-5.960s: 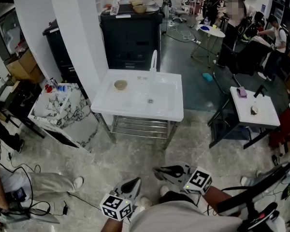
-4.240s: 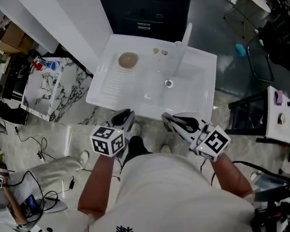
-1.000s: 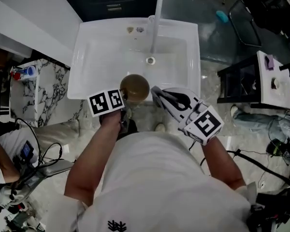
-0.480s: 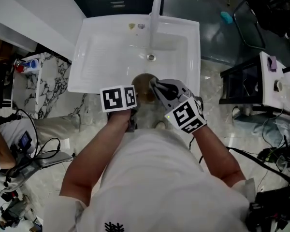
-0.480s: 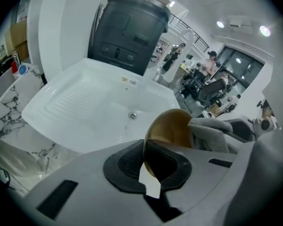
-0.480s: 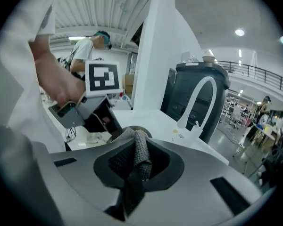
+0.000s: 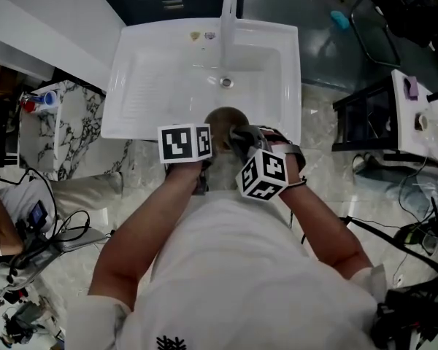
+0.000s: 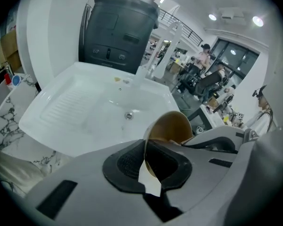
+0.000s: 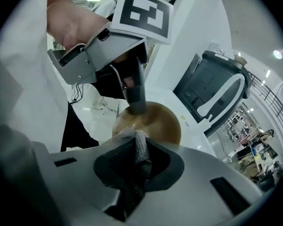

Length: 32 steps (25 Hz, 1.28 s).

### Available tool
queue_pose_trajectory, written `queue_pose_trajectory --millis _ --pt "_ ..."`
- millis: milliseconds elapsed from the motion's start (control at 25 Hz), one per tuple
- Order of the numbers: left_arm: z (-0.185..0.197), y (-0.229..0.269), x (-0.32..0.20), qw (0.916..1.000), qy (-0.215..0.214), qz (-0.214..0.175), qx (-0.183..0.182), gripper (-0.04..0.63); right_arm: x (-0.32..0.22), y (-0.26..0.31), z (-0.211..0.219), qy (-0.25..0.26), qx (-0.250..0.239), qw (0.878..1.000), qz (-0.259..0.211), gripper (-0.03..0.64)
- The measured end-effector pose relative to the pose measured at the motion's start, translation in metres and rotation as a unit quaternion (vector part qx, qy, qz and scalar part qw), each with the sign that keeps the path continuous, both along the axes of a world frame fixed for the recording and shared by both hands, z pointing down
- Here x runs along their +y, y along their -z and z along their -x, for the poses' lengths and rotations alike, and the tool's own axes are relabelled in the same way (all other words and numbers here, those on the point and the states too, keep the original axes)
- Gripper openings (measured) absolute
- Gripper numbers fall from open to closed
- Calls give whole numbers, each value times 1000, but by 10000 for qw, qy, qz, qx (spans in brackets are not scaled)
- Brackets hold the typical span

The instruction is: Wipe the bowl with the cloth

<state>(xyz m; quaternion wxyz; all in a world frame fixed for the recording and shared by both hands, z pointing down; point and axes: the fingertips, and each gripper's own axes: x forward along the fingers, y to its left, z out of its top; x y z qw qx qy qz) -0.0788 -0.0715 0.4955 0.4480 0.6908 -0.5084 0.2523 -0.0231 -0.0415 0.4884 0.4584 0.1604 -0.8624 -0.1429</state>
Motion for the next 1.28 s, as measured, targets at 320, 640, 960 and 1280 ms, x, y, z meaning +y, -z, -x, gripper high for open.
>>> queue_pose_trajectory --millis 320,640,960,1280 --pt "-17 1 9 9996 -286 30 -39 23 15 0 10 207 -176 9993 258 34" --pt "-30 -3 18 9968 -773 112 -186 20 7 20 14 227 -422 9986 -209 32" --pt "-39 -8 22 9933 -1101 141 -315 18 -12 32 4 84 -196 9974 -684 34" --pt "-35 -6 22 9944 -1000 87 -344 20 -9 16 -19 -17 375 9956 -856 34"
